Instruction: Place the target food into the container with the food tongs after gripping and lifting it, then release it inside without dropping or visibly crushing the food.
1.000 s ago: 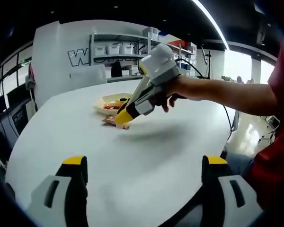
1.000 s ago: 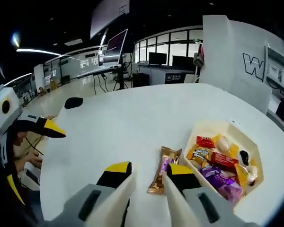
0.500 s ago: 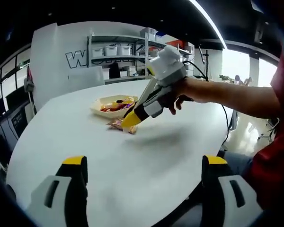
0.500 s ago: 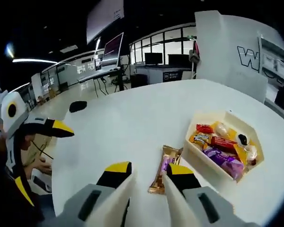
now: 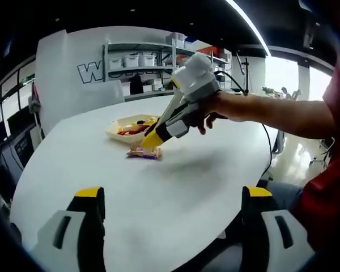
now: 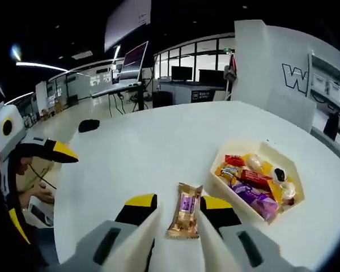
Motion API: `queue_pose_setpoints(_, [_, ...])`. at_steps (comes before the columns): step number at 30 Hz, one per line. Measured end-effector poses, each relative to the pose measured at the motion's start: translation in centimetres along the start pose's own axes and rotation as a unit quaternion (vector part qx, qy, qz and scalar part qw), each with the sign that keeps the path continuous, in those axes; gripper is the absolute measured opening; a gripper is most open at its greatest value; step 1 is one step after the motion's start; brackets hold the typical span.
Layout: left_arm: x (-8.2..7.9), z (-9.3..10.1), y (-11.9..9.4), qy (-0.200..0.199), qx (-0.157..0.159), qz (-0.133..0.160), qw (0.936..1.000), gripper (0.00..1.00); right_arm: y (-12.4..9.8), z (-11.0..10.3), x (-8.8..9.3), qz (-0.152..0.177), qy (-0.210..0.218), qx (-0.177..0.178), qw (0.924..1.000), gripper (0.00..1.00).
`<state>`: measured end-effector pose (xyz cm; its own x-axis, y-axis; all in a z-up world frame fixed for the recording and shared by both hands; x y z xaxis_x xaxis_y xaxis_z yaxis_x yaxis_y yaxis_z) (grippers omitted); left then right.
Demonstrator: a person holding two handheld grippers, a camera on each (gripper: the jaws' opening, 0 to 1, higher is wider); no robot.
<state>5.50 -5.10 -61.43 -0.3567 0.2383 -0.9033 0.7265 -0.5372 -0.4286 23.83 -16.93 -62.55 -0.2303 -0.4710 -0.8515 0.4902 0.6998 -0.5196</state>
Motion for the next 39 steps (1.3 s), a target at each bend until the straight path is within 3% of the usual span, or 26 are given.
queue_pose_setpoints(4, [-0.2,-0.1,-0.1,0.001,-0.004,-0.001,1.0,0.98,0.7,0.3,0.1,-0.002,-0.024,0.014,0.9996,0.25])
queue_pose_setpoints(12, [-0.3,-0.2,-0.1,0.0,-0.006,-0.002,1.0,0.98,1.8,0.9,0.4,-0.008,-0.032,0.016,0.9993,0.26])
queue_pose_setpoints(16, [-0.2,-0.7,-0.1,-0.003,-0.01,-0.002,0.9999,0.98,2.2,1.3,0.9,-0.02,-0.006,0.011,0.9997,0.25])
queue_pose_setpoints(29, [0.0,-0.8,0.3,-0.004,0.0,-0.006,1.0,0.98,2.1,1.3,1.0,-0.022,0.0,0.009,0.9997,0.24])
queue_pose_setpoints(34, [0.1,-1.0,0.2,-0.01,-0.001,-0.003,0.9999,0.98,2.2,1.3,1.0,-0.02,0.004,0.011,0.9997,0.19])
queue_pose_setpoints(36, [0.0,-1.0,0.2,-0.007,-0.003,-0.001,1.0,0.98,2.2,1.7,0.9,-0.029,0.012,0.025,0.9992,0.16])
queue_pose_setpoints(39, [-0.2,-1.0,0.3,-0.007,0.0,0.004,1.0,0.98,2.0,2.0,0.7,-0.05,0.063,0.015,0.9966,0.15])
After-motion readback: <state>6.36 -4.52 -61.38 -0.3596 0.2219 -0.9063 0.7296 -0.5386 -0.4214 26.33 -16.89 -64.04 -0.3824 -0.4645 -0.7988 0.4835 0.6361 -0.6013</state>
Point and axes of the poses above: the point that each gripper's makers call its tool centre point, and the gripper's own axes: y roughly forward along the fingers, z roughly to its right, x roughly out of its underside, the point moved 8 cm from there along -y, roughly backward along the fingers, and after that the axes turned 5 degrees about x, right-handed, at the moved point
